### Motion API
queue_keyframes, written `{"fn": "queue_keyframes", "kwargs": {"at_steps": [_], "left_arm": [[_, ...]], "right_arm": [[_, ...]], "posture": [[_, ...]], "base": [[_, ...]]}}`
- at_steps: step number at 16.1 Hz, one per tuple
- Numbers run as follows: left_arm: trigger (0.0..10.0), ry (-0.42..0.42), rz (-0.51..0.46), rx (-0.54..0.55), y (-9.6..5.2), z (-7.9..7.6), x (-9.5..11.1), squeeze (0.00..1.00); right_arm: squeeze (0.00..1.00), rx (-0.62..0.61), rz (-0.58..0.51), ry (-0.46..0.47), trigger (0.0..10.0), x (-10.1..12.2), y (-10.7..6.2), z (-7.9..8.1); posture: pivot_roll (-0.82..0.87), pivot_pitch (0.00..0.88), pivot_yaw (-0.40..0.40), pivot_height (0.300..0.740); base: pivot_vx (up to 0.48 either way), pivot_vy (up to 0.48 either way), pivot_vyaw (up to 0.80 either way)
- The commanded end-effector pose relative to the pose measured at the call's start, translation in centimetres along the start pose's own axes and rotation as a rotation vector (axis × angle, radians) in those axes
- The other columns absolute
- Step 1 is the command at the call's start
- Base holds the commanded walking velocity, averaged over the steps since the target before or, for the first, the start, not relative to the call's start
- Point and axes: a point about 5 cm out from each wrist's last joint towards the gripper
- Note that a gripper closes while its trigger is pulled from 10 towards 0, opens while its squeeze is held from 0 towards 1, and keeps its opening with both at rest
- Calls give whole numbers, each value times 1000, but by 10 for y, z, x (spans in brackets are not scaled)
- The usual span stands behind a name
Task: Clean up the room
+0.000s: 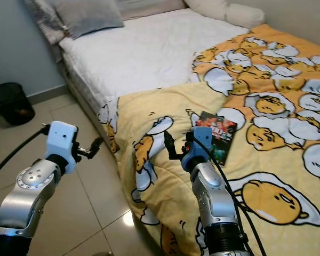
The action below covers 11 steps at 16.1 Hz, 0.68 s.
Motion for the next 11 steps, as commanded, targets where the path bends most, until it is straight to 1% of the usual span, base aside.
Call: {"fn": "queue_keyframes", "kwargs": {"at_steps": [1,2,3,4,5,6,7,8,10,11], "left_arm": [[10000,5,3,-4,-1,1,1,945],[10000,7,6,0,-1,1,0,733],[10000,10,6,0,-1,1,0,624],[10000,11,6,0,-1,1,0,624],[10000,16,4,2,-2,1,0,451],[10000,22,0,-8,-2,1,1,16],[10000,15,-1,-66,-5,-2,1,0],[10000,15,-1,-66,-5,-2,1,0],[10000,13,-3,-157,-12,-7,2,0],[10000,19,-10,-191,-15,-9,4,0]], "right_arm": [[1000,-30,-9,-6,10000,3,1,-4],[976,-56,-3,-15,10000,3,1,-7],[188,-67,3,-21,10000,3,1,-9],[188,-70,5,-24,10000,3,1,-9],[0,-77,5,-25,10000,3,2,-10],[0,-80,8,-24,10000,3,2,-9],[0,-98,13,16,10000,2,1,-11],[0,-98,13,16,10000,2,1,-11],[0,-169,40,23,10000,0,-2,-25],[192,-198,62,12,10000,-4,-4,-35]], "posture": [[-16,0,23,740],[-17,0,22,740],[-16,0,22,740],[-16,0,22,740],[-17,0,21,740],[-17,0,21,740],[-18,0,19,740],[-18,0,19,740],[-21,0,19,740],[-17,0,12,740]], "base": [[0,0,0],[0,0,0],[0,0,0],[0,0,0],[0,0,0],[0,0,0],[0,0,0],[0,0,0],[0,0,0],[0,0,0]]}}
Point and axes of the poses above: a point about 5 cm out from each wrist's last joint towards the gripper, its own y axis pointing out of the wrist towards the gripper, its own x axis along the axis of the wrist's last joint, z = x × y, and after that the axes turned 1 degree about y, right-handed
